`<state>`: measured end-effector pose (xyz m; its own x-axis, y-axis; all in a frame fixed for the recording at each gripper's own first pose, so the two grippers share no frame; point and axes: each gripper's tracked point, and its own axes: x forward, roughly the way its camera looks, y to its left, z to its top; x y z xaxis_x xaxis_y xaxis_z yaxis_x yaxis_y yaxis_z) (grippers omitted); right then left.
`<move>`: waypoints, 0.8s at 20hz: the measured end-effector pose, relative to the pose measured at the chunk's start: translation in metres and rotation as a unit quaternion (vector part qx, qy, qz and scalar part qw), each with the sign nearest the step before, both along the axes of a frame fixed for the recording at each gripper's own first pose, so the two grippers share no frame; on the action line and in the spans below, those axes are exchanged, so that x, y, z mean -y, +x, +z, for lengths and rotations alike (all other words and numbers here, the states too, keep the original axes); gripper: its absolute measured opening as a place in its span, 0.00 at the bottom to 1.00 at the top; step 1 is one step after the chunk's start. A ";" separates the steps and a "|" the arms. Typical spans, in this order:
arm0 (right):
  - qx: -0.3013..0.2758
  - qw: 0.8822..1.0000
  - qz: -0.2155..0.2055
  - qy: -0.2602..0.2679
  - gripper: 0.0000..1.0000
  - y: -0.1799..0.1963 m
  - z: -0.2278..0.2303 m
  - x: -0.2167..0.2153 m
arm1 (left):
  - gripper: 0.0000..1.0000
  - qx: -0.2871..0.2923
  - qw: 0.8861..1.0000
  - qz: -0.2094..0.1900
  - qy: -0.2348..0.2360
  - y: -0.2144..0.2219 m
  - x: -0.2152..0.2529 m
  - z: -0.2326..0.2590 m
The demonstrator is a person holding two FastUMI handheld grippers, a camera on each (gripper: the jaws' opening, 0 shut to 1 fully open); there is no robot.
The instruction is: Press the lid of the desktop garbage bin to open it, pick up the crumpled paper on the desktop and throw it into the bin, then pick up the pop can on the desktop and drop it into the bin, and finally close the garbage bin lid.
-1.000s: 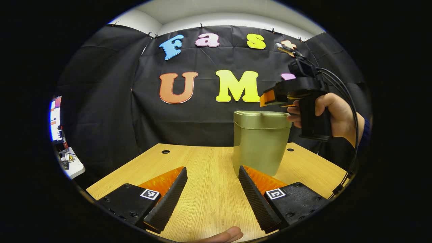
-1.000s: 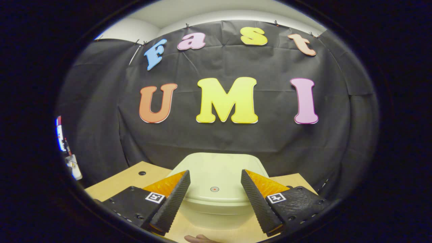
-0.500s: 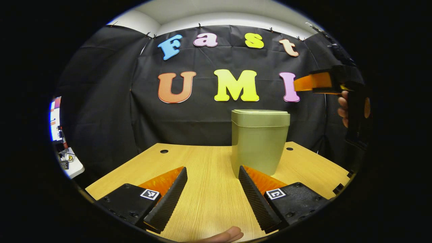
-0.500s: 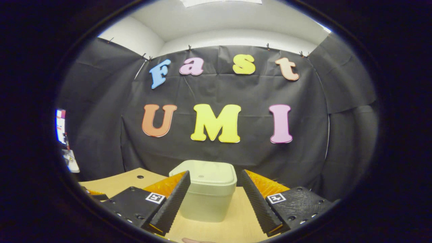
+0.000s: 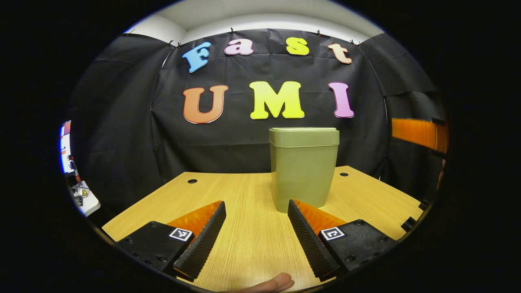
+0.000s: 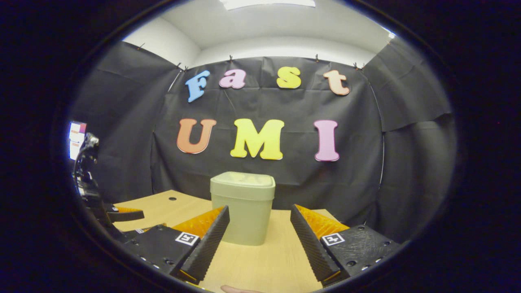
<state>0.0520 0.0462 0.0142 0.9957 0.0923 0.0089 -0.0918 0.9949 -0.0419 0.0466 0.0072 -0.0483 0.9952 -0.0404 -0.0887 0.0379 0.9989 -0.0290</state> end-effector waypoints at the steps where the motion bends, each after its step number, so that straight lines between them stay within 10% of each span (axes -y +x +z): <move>1: 0.000 1.000 0.000 -0.010 0.94 -0.004 -0.009 0.001 | 0.98 0.002 1.000 0.000 -0.002 -0.001 0.001 0.000; 16: 0.017 0.999 0.021 -0.038 0.95 -0.022 -0.034 -0.017 | 0.98 0.006 1.000 -0.001 -0.001 -0.005 0.011 0.002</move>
<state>0.0298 0.0636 -0.0197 0.9903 0.1353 0.0330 -0.1304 0.9840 -0.1214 0.0414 -0.0037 -0.0464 0.9962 -0.0428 -0.0764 0.0406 0.9987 -0.0301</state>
